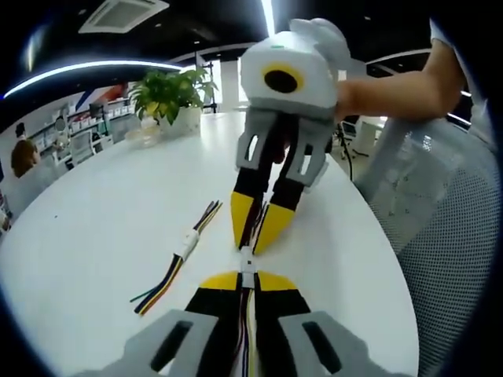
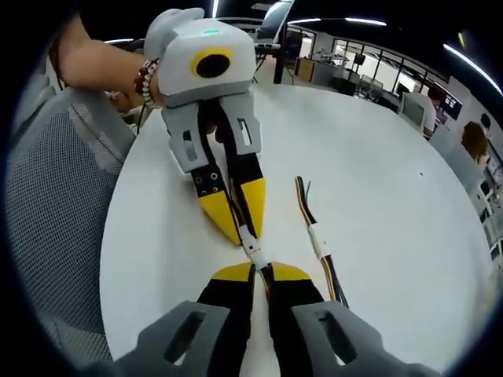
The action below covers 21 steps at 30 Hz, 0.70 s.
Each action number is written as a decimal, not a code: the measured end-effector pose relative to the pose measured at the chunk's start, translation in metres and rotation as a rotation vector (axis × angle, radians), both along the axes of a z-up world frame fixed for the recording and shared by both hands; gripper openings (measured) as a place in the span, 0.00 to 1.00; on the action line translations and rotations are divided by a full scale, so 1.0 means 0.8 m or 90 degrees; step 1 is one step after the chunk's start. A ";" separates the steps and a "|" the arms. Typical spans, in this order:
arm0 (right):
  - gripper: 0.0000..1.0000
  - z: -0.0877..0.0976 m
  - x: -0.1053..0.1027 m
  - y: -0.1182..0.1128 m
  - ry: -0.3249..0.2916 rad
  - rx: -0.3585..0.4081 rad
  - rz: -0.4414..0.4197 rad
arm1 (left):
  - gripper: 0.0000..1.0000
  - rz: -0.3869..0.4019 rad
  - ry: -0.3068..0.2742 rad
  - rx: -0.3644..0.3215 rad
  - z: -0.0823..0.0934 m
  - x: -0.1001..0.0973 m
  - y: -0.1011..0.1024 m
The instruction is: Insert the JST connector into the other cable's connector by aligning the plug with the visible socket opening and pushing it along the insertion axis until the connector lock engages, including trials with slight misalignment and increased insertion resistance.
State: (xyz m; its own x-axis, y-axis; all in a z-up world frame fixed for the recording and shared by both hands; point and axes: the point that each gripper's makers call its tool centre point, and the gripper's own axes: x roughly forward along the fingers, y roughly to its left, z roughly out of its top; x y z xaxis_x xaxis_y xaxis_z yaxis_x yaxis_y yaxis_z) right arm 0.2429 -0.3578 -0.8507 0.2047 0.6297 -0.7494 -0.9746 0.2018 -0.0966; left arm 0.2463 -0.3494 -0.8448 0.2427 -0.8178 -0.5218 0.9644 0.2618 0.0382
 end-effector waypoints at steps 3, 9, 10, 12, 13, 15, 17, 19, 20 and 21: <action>0.04 0.000 0.000 0.001 -0.006 -0.001 0.006 | 0.00 0.002 0.001 0.000 0.000 0.001 0.000; 0.03 0.003 -0.003 0.006 -0.004 0.011 0.020 | 0.00 -0.003 0.000 -0.004 0.000 0.000 -0.001; 0.03 0.003 -0.002 0.006 -0.002 0.012 0.020 | 0.00 -0.003 0.001 -0.005 0.000 0.000 -0.001; 0.03 0.004 -0.004 0.008 0.004 0.022 0.022 | 0.00 -0.010 -0.002 -0.008 0.001 -0.001 -0.002; 0.03 0.003 -0.004 0.007 0.008 0.017 0.020 | 0.00 -0.014 -0.004 -0.006 0.001 -0.002 -0.002; 0.03 0.003 -0.004 0.007 0.012 0.022 0.019 | 0.00 -0.026 -0.018 -0.004 0.001 -0.003 -0.002; 0.02 0.003 -0.005 0.007 0.014 0.024 0.018 | 0.00 -0.023 -0.011 -0.008 0.000 -0.003 -0.002; 0.02 0.003 -0.005 0.007 0.019 0.027 0.014 | 0.00 -0.023 -0.010 -0.009 0.000 -0.002 -0.002; 0.02 0.003 -0.005 0.008 0.029 0.033 0.007 | 0.00 -0.025 -0.010 -0.008 0.000 -0.003 -0.002; 0.02 0.003 -0.005 0.008 0.036 0.037 0.004 | 0.00 -0.027 -0.009 -0.008 0.000 -0.004 -0.001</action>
